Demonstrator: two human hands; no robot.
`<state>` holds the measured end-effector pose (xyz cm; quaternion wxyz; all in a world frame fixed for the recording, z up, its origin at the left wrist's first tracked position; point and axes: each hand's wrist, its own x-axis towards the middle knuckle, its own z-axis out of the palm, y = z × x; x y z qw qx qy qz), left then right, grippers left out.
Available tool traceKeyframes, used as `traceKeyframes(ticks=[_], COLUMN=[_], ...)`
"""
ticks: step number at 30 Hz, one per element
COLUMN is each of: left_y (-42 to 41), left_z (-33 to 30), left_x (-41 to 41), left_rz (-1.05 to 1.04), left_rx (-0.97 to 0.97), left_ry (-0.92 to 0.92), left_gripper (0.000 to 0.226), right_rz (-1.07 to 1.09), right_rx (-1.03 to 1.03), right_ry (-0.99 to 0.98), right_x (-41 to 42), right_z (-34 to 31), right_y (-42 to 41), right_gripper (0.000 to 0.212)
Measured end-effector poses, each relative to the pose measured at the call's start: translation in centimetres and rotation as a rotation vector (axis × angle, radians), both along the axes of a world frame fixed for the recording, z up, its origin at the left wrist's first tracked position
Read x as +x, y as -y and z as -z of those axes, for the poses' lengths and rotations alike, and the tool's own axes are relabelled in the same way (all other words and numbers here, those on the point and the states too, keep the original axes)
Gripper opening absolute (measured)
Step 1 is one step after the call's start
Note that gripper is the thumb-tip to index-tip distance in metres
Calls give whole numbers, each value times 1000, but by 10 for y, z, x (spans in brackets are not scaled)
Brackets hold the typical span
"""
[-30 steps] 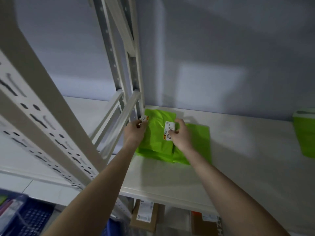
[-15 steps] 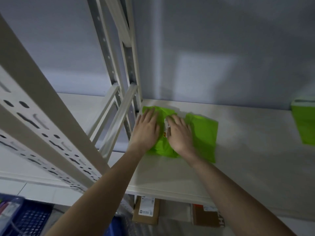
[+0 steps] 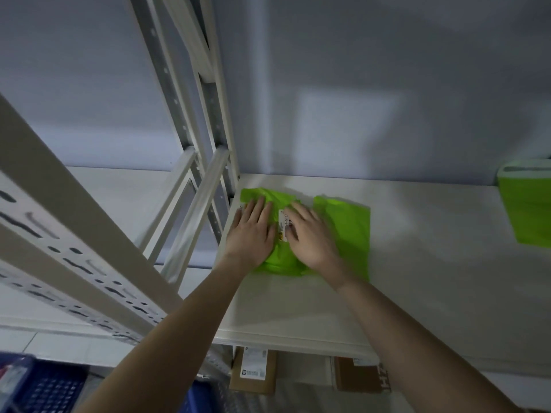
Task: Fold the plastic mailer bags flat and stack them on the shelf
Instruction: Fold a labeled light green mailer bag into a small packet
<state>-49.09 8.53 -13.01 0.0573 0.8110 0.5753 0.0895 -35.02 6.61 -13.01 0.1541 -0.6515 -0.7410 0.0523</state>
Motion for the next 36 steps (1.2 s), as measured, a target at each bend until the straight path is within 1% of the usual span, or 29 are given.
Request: traceKeyframes(ticks=[2,4,6,8,11,16,21,25,30,36], left_y=[0,0,-2,-2,1,5,11,16,27,38], left_z=[-2,-5,-9,-12,-14,-11,-22,-38,-51,-52], left_x=[0,2,6,13,27,41,60,103,184,283], left_rz=[-4,-20,-25,-13,14,-14,-88,-70,21,111], left_rx=[13,23,32,39,-9,-54,-23,28,85,91], left_ry=[28,20,2,-12,-18,-58,-88,-43,35,128], left_gripper=[56,57,59,59,58,59,59,58,53,52], right_rz=[43,152,274,321,230,118,85,111,239,382], right_rx=[55,62,8,-90,-150,-105,-47,-24,-9,19], right_ry=[-9,-8,-3,12,10,-1,-26,-26,2,20], right_x=[12,28,45,58,64,63,86,139,230,335], right_z=[-8,-10,-8,-3,3,2,-12,-31,-51,-60], right_y=[5,9,12,16,21,23,27,32,46,71], right_gripper=[48,50,51,52,52,51,51,50,50,50])
